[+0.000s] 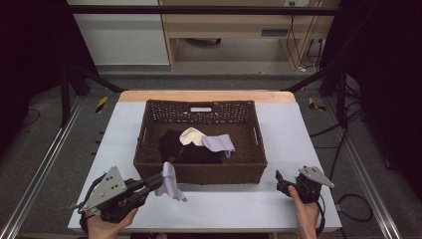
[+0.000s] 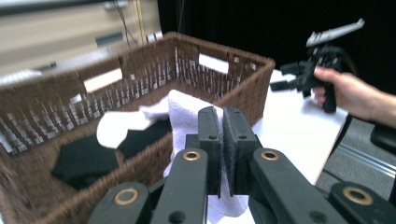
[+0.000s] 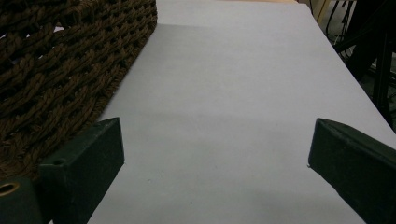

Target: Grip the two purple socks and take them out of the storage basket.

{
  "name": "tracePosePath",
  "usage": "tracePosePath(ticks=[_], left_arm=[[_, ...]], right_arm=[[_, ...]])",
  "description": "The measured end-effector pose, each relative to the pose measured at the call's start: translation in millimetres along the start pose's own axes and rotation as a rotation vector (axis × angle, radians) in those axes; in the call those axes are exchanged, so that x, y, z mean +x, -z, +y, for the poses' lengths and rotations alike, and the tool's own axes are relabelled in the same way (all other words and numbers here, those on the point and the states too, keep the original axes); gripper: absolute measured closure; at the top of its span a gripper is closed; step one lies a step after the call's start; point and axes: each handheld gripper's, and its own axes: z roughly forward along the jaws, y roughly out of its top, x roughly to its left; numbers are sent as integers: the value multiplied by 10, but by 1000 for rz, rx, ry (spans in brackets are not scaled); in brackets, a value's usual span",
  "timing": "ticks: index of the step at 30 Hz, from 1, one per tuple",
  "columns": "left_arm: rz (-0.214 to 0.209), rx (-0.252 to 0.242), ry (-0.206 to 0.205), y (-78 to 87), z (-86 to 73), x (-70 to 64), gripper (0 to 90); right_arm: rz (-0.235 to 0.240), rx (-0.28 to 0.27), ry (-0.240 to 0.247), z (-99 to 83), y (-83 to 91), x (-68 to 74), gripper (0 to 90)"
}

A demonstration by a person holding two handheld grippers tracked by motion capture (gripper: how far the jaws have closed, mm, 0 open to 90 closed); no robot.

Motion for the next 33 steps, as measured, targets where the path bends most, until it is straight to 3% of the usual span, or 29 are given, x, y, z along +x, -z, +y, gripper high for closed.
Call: tracePosePath(ticks=[16,26,33], left_arm=[[11,231,48,-469,-581,87,862],[3,379,79,-702,-848,165,847],[36,368,78,-697,-854,194,748]], right_arm=[[3,-5,-4,-3,2,-2,40],[0,-4,-1,-2,4,2,40],[4,-3,-4,-3,3,1,40]])
